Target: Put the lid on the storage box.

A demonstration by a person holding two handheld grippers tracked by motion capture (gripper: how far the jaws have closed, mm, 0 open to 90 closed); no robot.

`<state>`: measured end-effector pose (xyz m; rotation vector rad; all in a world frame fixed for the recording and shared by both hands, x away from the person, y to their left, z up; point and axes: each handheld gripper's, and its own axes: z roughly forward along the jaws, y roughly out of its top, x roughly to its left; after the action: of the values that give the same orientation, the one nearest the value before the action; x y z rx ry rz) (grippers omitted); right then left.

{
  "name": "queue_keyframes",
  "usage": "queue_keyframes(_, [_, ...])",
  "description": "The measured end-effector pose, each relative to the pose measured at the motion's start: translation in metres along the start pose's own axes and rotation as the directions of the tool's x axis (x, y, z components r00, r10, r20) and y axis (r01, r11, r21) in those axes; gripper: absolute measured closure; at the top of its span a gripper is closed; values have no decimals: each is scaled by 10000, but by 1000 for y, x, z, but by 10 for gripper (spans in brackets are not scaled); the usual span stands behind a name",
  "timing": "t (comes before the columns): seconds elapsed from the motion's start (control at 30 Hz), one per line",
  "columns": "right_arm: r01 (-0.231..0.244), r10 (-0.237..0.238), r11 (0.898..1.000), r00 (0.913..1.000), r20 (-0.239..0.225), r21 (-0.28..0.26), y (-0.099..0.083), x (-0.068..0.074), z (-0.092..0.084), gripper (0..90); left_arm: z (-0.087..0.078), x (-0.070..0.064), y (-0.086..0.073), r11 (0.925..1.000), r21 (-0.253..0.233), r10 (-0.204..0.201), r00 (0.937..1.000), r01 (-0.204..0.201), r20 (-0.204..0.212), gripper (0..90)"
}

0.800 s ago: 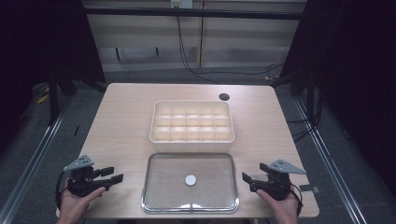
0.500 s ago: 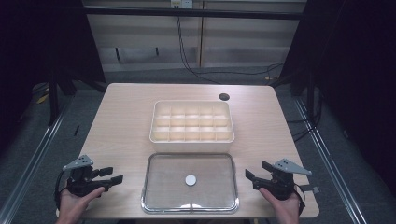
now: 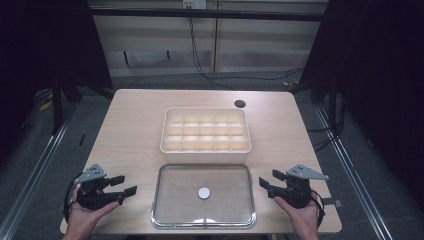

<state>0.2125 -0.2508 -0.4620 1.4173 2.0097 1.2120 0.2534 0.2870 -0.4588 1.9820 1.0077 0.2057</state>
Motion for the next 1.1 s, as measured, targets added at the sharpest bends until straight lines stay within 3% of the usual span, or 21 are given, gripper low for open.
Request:
queue_keyframes(0.03, [92, -93, 9999, 9999, 51, 80, 0, 1, 2, 414, 0, -3, 1, 9994, 101, 342, 9990, -340, -279, 332])
queue_keyframes(0.07, [94, -93, 9998, 10000, -33, 190, -1, 2, 4, 413, 1, -5, 1, 9990, 69, 434, 9988, -433, -206, 321])
queue_keyframes(0.17, [-64, 78, 9974, 9998, -192, 713, 1, 2, 7, 362, 5, -7, 4, 9980, 178, 603, 9965, -614, 575, 379])
queue_keyframes(0.27, [-55, 128, 9944, 9976, -682, 1051, 5, 3, 10, 346, 13, -7, 8, 9963, 406, 731, 9955, -756, 604, 378])
queue_keyframes(0.37, [-55, 108, 9947, 9986, -516, 1026, 12, 7, 11, 337, 20, -5, 13, 9950, 339, 901, 9917, -936, 919, 437])
queue_keyframes(0.43, [-149, 213, 9939, 9981, -574, 1092, 17, 8, 14, 338, 23, -3, 17, 9916, 351, 1218, 9901, -1245, 704, 466])
queue_keyframes(0.47, [-251, 329, 9927, 9974, -644, 1180, 21, 9, 16, 338, 25, -1, 20, 9919, 362, 1188, 9906, -1214, 671, 471])
queue_keyframes(0.5, [-252, 337, 9921, 9971, -676, 1228, 24, 10, 17, 338, 26, 1, 23, 9928, 266, 1143, 9906, -1166, 753, 478])
queue_keyframes(0.6, [-200, 301, 9909, 9968, -739, 1329, 34, 11, 23, 336, 30, 1, 31, 9884, -236, 1515, 9867, -1503, 589, 489])
queue_keyframes(0.67, [-263, 370, 9885, 9969, -692, 1488, 40, 10, 27, 319, 33, 2, 37, 9939, 239, 1057, 9915, -1078, 759, 472])
queue_keyframes(0.73, [-263, 391, 9865, 9963, -766, 1617, 44, 9, 31, 328, 38, 3, 39, 9963, 416, 721, 9946, -753, 746, 467])
queue_keyframes(0.8, [-202, 338, 9844, 9966, -753, 1748, 45, 8, 35, 347, 46, 7, 41, 9975, 680, 128, 9942, -201, 1070, 431])
queue_keyframes(0.87, [-197, 380, 9785, 9956, -856, 2055, 44, 5, 42, 361, 55, 9, 41, 9957, 892, 171, 9963, -246, 837, 444])
queue_keyframes(1.0, [-205, 398, 9733, 9960, -799, 2285, 37, 4, 51, 369, 63, 10, 36, 9919, 1269, -51, 9951, -75, 988, 417])
queue_keyframes(1.1, [-361, 554, 9689, 9958, -722, 2450, 31, 3, 55, 390, 64, 11, 32, 9910, 1333, 4, 9970, -107, 773, 445])
